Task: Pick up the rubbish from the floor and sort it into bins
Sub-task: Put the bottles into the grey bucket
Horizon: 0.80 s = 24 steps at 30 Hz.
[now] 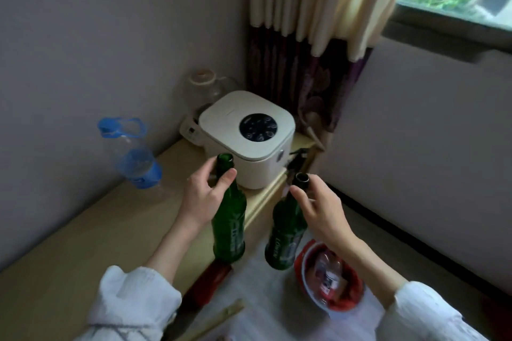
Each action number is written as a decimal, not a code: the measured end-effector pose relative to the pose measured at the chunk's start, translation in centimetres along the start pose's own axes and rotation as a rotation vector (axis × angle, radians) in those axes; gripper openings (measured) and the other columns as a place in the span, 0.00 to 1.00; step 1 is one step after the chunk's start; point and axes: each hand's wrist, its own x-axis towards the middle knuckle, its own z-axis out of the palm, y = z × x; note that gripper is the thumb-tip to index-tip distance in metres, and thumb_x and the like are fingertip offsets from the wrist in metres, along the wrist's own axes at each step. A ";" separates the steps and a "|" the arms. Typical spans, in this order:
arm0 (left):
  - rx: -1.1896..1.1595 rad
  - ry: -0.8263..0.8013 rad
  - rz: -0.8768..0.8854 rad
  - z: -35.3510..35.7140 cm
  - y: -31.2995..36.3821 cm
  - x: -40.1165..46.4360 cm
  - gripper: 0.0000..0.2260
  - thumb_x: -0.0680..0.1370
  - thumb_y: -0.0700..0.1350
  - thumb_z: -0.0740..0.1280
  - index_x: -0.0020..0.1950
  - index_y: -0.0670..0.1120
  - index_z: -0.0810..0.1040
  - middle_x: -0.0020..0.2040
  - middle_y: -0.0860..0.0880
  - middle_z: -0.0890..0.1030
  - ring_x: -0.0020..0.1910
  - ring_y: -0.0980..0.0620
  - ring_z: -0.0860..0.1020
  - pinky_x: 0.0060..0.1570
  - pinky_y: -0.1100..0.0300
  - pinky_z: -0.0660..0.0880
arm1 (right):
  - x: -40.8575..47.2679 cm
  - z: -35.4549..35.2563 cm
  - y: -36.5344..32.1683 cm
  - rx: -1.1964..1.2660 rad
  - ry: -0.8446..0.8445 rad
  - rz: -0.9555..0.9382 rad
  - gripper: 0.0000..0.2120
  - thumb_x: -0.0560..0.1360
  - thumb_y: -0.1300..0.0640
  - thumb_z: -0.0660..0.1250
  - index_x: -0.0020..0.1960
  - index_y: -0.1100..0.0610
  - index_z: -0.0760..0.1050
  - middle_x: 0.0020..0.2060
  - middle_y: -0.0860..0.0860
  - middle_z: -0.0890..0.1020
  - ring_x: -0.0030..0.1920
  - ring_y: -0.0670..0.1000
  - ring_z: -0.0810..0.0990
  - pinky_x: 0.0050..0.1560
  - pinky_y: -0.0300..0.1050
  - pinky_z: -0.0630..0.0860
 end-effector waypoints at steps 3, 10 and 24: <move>0.004 -0.119 0.016 9.0 1.8 -0.4 0.10 0.75 0.50 0.66 0.55 0.48 0.77 0.47 0.55 0.80 0.48 0.58 0.78 0.46 0.69 0.71 | -1.6 -6.6 6.7 -0.016 0.104 0.114 0.03 0.77 0.51 0.64 0.49 0.48 0.70 0.40 0.41 0.76 0.38 0.36 0.75 0.46 0.39 0.70; 0.149 -0.301 -0.063 29.0 -1.4 -1.4 0.13 0.75 0.44 0.69 0.59 0.43 0.77 0.51 0.51 0.79 0.54 0.53 0.76 0.51 0.66 0.67 | -2.4 -14.4 24.3 -0.006 0.131 0.371 0.08 0.77 0.50 0.63 0.52 0.53 0.74 0.42 0.46 0.77 0.45 0.46 0.75 0.49 0.42 0.68; 0.272 -0.473 -0.398 52.1 -27.2 -1.8 0.14 0.73 0.43 0.71 0.57 0.44 0.78 0.53 0.44 0.82 0.55 0.47 0.79 0.59 0.51 0.74 | -2.2 0.2 54.5 0.007 -0.126 0.643 0.12 0.78 0.50 0.62 0.55 0.58 0.73 0.52 0.55 0.80 0.55 0.57 0.77 0.54 0.49 0.71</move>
